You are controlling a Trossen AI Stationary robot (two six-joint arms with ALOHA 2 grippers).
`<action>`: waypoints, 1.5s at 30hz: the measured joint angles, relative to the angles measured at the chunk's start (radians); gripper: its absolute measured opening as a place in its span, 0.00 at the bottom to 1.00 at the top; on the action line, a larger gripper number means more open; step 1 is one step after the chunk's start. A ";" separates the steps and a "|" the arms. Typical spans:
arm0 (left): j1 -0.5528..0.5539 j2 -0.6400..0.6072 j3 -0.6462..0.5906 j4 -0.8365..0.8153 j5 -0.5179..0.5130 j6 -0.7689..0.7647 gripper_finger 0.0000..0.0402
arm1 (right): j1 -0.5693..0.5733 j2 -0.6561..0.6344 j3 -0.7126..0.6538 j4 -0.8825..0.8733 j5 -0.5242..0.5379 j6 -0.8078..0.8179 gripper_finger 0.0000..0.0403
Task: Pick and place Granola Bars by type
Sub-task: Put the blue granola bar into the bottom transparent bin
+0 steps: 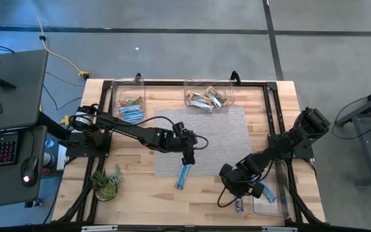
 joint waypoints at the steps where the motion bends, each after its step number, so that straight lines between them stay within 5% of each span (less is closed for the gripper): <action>1: 0.000 0.002 0.000 0.000 0.000 0.000 0.59 | 0.000 0.000 0.000 -0.004 0.006 0.008 0.24; 10: 0.000 0.006 0.000 -0.002 0.004 0.002 0.59 | -0.035 0.000 0.167 -0.254 -0.051 0.064 0.24; 19: 0.000 0.006 0.000 -0.012 0.028 0.005 0.59 | -0.078 0.000 0.127 -0.134 -0.064 0.192 0.24; 25: -0.008 0.028 0.002 0.051 0.276 0.136 0.59 | -0.101 0.000 0.194 -0.266 0.121 0.236 0.25; 32: -0.052 0.097 0.000 0.117 0.497 0.163 0.59 | -0.147 -0.001 0.312 -0.314 0.443 0.499 0.25; 38: -0.082 0.104 0.001 -0.090 0.406 -0.069 0.59 | -0.160 0.000 0.323 -0.271 0.623 0.682 0.25; 45: -0.110 0.149 0.001 -0.143 0.284 -0.462 0.59 | -0.154 0.000 0.309 -0.236 0.612 0.686 0.25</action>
